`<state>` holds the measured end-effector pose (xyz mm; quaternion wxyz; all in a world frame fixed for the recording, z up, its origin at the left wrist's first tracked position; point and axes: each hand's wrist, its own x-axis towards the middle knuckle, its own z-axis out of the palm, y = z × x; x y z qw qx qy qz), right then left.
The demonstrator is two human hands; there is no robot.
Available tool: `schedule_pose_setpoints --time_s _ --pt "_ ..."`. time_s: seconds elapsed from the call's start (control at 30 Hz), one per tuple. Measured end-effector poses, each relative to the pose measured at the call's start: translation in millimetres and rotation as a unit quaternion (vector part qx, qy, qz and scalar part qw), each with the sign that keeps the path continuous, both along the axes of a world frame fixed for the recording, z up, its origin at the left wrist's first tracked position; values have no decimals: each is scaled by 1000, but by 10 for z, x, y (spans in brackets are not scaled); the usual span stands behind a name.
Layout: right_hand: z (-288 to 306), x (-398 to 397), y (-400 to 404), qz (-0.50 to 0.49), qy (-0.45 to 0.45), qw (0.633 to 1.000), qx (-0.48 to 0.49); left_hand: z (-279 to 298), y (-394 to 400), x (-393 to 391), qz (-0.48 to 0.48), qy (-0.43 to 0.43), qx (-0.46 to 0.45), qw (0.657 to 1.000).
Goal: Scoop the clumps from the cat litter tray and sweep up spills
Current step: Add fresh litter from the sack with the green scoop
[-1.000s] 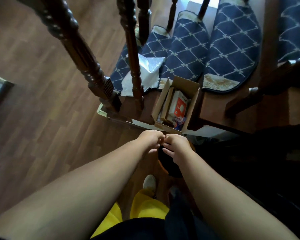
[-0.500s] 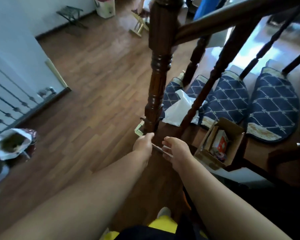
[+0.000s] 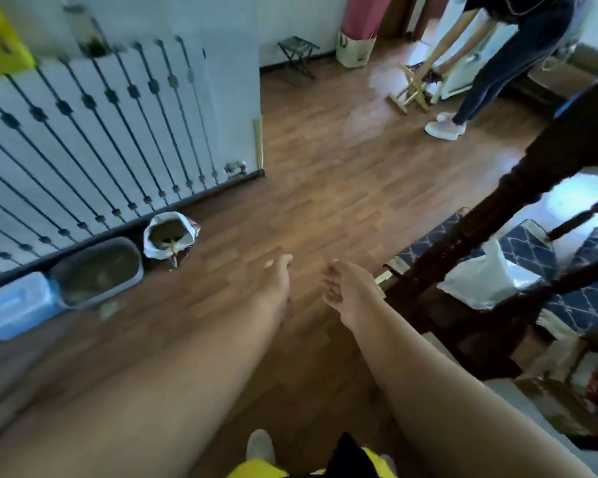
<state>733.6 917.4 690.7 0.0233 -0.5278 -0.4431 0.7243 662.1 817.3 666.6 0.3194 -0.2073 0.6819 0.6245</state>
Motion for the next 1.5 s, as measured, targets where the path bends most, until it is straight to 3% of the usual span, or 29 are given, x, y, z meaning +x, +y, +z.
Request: schedule_pose_setpoints --time_s 0.47,1.0,1.3,1.5 --pt "-1 -1478 -1158 167 48 985 26 70 -1366 -979 189 -44 83 977" --pt "-168 -3441 -1779 387 17 922 -6 0 -2134 -2304 420 -65 108 899" --pt "-400 -3974 -2163 417 -31 908 -19 -197 -2453 -2758 455 -99 114 877" --pt "-612 -4432 -2544 382 -31 923 -16 -407 -2927 -3270 409 -111 106 900"
